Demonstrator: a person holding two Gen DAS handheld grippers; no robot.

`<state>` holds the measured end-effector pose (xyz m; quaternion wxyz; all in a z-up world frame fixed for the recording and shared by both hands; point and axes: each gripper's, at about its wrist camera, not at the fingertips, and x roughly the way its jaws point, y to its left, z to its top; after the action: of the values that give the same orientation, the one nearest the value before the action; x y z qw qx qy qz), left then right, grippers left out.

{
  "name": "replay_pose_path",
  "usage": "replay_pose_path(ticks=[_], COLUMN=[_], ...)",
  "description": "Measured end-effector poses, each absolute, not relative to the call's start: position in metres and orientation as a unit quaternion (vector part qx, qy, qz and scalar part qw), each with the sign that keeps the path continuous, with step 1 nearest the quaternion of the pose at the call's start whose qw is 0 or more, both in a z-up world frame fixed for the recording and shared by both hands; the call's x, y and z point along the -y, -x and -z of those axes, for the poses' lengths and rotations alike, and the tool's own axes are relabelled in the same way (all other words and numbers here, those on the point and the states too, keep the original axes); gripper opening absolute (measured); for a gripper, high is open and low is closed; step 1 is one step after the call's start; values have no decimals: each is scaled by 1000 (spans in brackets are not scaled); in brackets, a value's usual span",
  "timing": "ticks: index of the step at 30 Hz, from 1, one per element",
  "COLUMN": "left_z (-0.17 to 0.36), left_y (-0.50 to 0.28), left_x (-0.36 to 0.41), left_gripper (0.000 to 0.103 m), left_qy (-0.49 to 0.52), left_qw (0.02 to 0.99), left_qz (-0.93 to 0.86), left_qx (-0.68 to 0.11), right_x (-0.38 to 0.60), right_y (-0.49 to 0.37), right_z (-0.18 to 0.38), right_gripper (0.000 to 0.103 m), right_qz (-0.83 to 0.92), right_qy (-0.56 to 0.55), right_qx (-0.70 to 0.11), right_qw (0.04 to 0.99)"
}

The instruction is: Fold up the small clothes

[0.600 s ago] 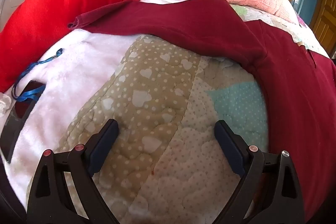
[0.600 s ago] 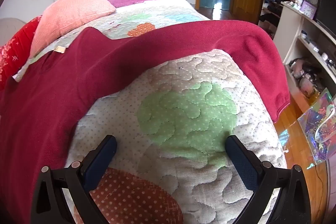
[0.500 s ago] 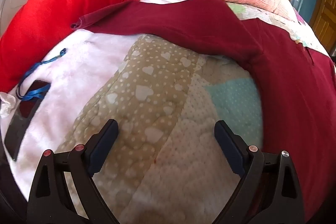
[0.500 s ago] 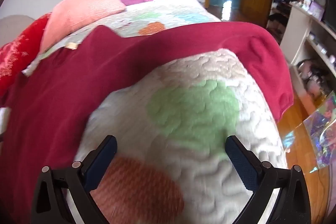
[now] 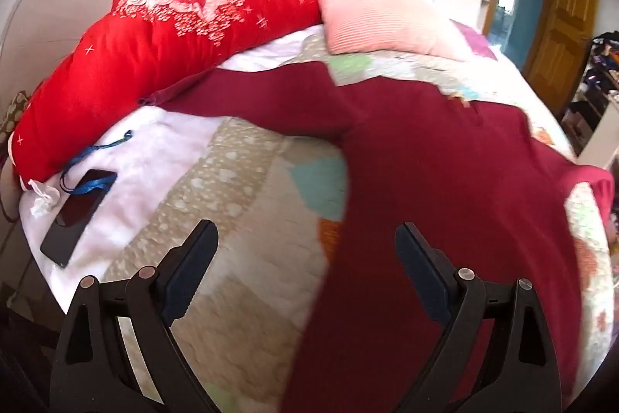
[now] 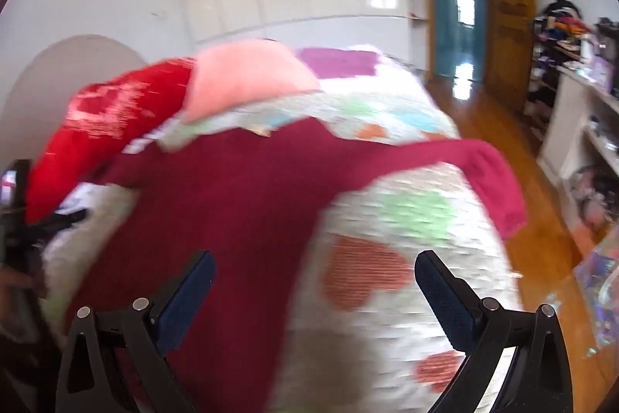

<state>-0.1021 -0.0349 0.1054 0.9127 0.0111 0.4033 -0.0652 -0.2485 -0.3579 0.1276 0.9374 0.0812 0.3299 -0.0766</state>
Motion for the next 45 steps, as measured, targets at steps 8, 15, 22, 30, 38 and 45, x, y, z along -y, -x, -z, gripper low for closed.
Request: replay_pose_path(ticks=[8,15,22,30,38,45], left_z=[-111,-109,-104,-100,-96,-89], left_y=[136,146,146,147,144,138], left_x=[55,62,66,70,70,71], left_gripper=[93,93,93,93,93,93], left_qy=[-5,-19,-11,-25,-28,-29], left_qw=[922,923,920,923,923,921], left_qz=[74,74,81,74,71,67], left_qx=[-381,-376,-384,-376,-378,-383], right_x=[286,264,256,256,256,255], right_y=[230,220,216,212,206,198], right_z=[-125,-130,-130,-124,-119,-113], right_gripper=[103,103,103,103,103,103], right_qz=[31,15,20,22,22,21], right_qy=[-68,-78,-66,-61,-62,-56], right_qx=[-337,-338,-330,-335,-339,-344], right_qw=[939,938,941,940,939,937])
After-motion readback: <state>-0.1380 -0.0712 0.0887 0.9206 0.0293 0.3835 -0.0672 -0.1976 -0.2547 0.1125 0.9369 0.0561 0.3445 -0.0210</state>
